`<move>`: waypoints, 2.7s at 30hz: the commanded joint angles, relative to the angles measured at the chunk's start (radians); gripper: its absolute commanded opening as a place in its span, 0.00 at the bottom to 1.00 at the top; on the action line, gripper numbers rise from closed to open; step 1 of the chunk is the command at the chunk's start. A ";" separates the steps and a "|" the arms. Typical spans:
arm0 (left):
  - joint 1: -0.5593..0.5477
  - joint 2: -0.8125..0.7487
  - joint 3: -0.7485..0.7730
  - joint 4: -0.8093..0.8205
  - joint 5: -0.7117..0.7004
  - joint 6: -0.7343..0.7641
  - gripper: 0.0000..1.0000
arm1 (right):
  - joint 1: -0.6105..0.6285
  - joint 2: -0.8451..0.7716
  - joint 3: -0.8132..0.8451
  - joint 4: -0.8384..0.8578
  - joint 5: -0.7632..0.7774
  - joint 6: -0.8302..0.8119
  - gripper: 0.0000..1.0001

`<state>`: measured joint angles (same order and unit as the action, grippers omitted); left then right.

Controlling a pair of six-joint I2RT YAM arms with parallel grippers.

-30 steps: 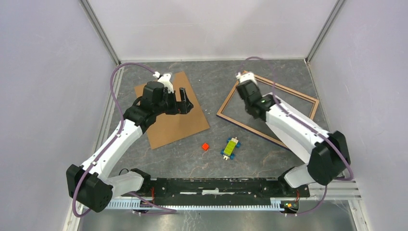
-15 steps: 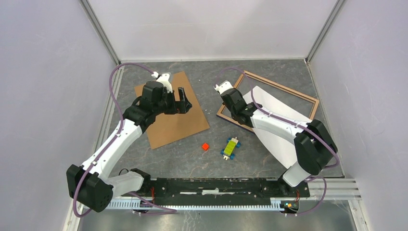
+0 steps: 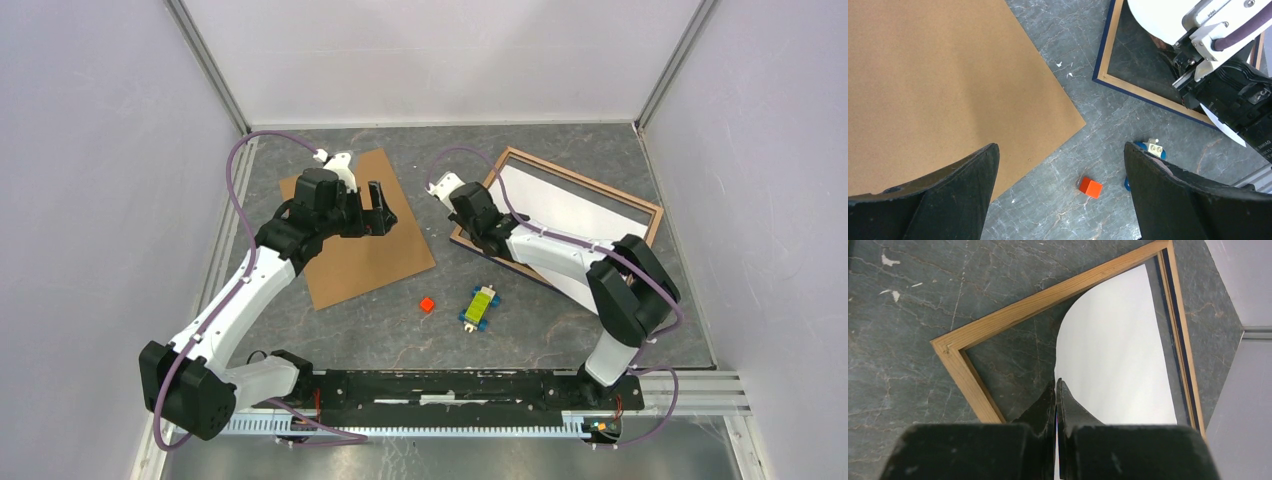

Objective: Put the photo into the frame

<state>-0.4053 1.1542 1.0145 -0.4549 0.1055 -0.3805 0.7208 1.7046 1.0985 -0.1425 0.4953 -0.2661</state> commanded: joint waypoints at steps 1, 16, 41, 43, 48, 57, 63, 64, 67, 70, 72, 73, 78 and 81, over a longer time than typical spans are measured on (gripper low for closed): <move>0.010 0.008 0.035 0.015 -0.006 0.005 1.00 | -0.015 0.015 0.036 0.072 0.009 -0.040 0.00; 0.024 0.020 0.030 0.025 0.008 -0.001 1.00 | -0.048 0.081 0.075 0.161 -0.006 -0.132 0.00; 0.040 0.036 0.024 0.038 0.036 -0.012 1.00 | -0.076 0.109 0.065 0.110 -0.019 -0.287 0.00; 0.040 0.038 0.024 0.039 0.039 -0.014 1.00 | -0.077 0.112 0.067 0.092 -0.003 -0.289 0.00; 0.041 0.039 0.025 0.040 0.046 -0.017 1.00 | -0.079 0.110 0.049 0.092 0.034 -0.308 0.00; 0.042 0.036 0.022 0.042 0.047 -0.017 1.00 | -0.089 0.120 0.044 0.103 0.035 -0.314 0.16; 0.042 0.037 0.023 0.043 0.051 -0.018 1.00 | -0.089 0.108 0.038 0.100 0.040 -0.303 0.39; 0.041 0.035 0.021 0.043 0.050 -0.018 1.00 | -0.089 0.106 0.037 0.094 0.040 -0.296 0.42; 0.042 0.035 0.021 0.044 0.050 -0.018 1.00 | -0.089 0.087 0.025 0.081 0.044 -0.258 0.51; 0.041 0.035 0.021 0.044 0.052 -0.018 1.00 | -0.089 0.058 0.004 0.061 0.025 -0.195 0.60; 0.041 0.037 0.019 0.047 0.055 -0.021 1.00 | -0.089 0.039 -0.006 0.046 0.005 -0.143 0.66; 0.041 0.037 0.018 0.049 0.057 -0.021 1.00 | -0.089 0.033 -0.006 0.037 -0.006 -0.117 0.68; 0.041 0.032 0.016 0.051 0.052 -0.021 1.00 | -0.086 -0.021 -0.018 0.002 -0.095 0.026 0.80; 0.042 0.033 0.015 0.051 0.052 -0.021 1.00 | -0.086 -0.064 -0.017 -0.005 -0.186 0.121 0.84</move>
<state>-0.3679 1.1870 1.0145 -0.4465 0.1413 -0.3809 0.6338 1.7329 1.0821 -0.1467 0.4343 -0.3161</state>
